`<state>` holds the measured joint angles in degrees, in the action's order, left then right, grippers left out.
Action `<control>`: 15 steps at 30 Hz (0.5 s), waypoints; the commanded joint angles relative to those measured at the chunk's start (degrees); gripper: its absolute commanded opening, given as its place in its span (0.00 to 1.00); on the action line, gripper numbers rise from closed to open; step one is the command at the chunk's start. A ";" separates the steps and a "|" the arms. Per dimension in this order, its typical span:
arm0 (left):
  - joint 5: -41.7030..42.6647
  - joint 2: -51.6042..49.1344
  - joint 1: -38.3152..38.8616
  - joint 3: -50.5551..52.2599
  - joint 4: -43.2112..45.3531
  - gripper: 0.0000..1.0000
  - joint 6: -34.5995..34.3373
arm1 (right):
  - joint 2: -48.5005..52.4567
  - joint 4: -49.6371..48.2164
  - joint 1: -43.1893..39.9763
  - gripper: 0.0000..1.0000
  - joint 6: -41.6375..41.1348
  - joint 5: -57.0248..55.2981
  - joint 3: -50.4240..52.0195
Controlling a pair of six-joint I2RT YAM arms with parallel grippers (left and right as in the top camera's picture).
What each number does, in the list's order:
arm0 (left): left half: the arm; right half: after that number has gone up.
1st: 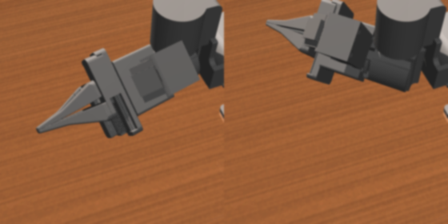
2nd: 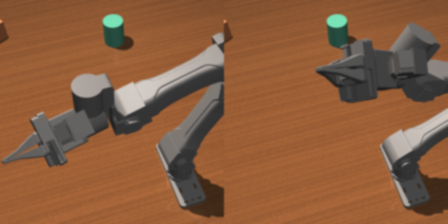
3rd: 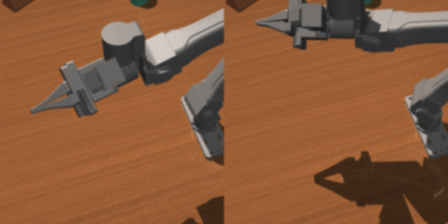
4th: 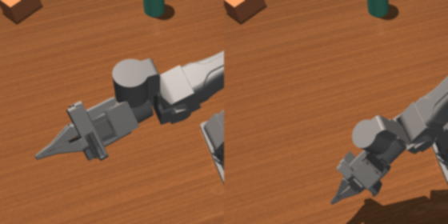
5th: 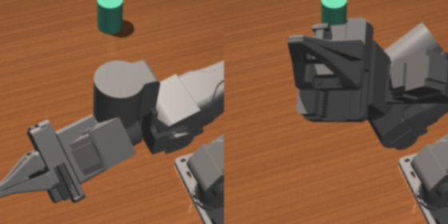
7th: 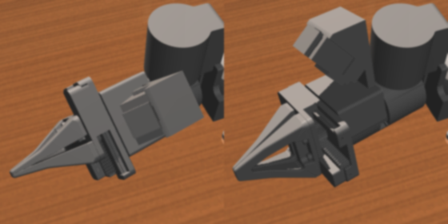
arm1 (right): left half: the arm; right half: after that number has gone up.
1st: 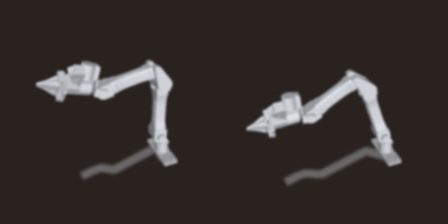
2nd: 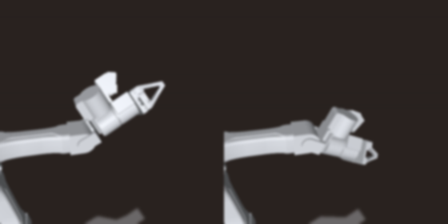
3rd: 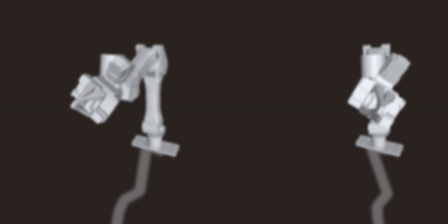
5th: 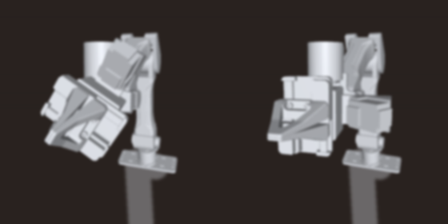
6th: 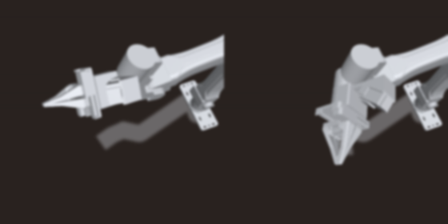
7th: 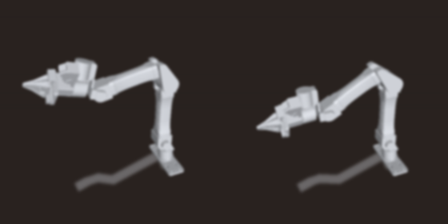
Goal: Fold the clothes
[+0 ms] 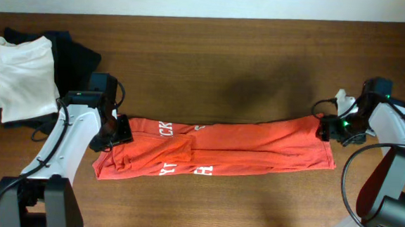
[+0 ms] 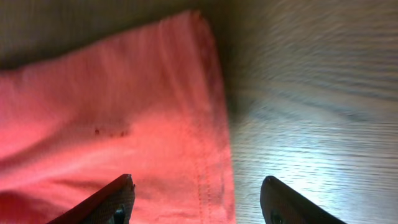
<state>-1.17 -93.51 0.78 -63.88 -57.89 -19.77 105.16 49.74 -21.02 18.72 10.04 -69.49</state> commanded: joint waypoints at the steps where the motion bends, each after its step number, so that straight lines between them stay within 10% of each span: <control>1: -0.76 0.66 -0.20 -0.79 -0.26 0.55 -0.57 | 0.33 -1.57 -0.02 0.68 3.82 1.60 3.34; 12: -0.79 0.66 -0.20 -0.79 -0.24 0.55 -0.57 | 0.35 -6.14 0.04 0.57 3.76 6.49 9.33; 15: -0.79 0.66 -0.20 -0.79 -0.22 0.55 -0.57 | 0.33 -6.12 0.04 0.37 3.76 6.49 9.33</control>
<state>-1.17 -93.51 0.78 -63.88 -58.02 -19.77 105.06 43.42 -21.02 22.41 14.74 -61.43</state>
